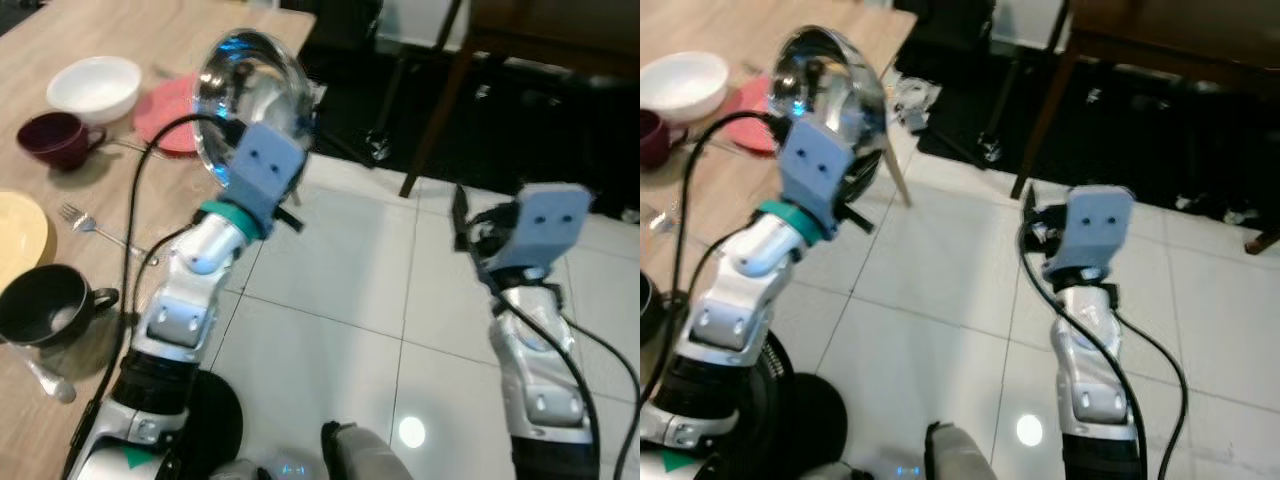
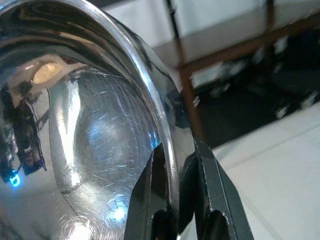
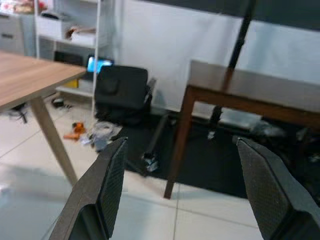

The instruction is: Setting the table

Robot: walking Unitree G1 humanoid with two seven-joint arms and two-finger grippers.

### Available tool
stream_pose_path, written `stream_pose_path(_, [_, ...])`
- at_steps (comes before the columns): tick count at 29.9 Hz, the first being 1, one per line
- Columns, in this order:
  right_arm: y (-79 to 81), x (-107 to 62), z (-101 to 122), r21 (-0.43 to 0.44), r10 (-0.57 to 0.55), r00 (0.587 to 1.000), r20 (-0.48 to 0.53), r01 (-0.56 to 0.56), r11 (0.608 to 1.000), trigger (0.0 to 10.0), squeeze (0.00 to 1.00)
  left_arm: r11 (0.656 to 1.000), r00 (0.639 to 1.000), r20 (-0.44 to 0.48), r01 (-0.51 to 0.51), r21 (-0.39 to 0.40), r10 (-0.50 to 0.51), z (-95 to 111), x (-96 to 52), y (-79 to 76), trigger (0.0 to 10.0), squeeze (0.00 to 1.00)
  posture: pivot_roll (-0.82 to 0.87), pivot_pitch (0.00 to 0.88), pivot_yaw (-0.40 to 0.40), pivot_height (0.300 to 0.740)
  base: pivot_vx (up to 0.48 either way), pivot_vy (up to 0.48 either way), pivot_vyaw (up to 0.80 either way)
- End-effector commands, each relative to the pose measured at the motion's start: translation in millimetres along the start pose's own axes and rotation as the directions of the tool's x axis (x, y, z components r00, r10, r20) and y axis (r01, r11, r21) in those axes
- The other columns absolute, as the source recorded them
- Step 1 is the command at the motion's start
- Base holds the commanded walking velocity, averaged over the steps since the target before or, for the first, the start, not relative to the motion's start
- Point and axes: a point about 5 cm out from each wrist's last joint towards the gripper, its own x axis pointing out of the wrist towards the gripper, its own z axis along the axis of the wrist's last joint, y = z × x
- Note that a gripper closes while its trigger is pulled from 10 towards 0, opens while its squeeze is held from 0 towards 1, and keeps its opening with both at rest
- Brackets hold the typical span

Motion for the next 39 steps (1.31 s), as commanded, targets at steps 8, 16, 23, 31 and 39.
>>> stream_pose_path(8, [0.3,-4.5,-4.7,-0.004,-0.01,1.0,-0.028,0.009,1.0,10.0,0.0,1.0,1.0,0.01,0.001,-0.031,-0.001,0.6,-0.9,2.6,10.0,0.0,-0.04,0.051,0.053,0.74,0.0,0.0,-0.8])
stream_pose_path(16, [-0.4,-3.6,-3.4,-0.008,-0.011,1.0,-0.025,0.011,1.0,10.0,0.0,0.999,1.0,0.011,-0.005,-0.041,0.005,-1.4,-0.8,3.4,10.0,0.0,-0.05,0.044,0.052,0.74,0.0,0.0,-0.8])
stream_pose_path(23, [-2.1,-3.3,-2.2,-0.016,-0.014,1.0,-0.021,0.014,1.0,10.0,0.0,0.999,1.0,0.006,-0.009,-0.05,0.01,-4.3,-0.1,2.6,10.0,0.0,-0.06,0.036,0.052,0.74,0.0,0.0,-0.8])
stream_pose_path(31, [-3.8,-4.1,-2.2,-0.022,-0.019,1.0,-0.023,0.019,1.0,10.0,0.0,0.998,1.0,-0.003,-0.012,-0.059,0.012,-7.6,0.7,1.6,10.0,0.0,-0.06,0.036,0.052,0.74,0.0,0.0,-0.8])
stream_pose_path(39, [2.2,-1.1,-2.8,-0.02,0.009,1.0,-0.025,-0.009,1.0,10.0,0.0,0.997,0.999,-0.023,-0.05,-0.055,0.049,-14.6,-4.4,5.3,10.0,0.0,-0.05,0.035,0.016,0.74,0.0,0.0,-0.8])
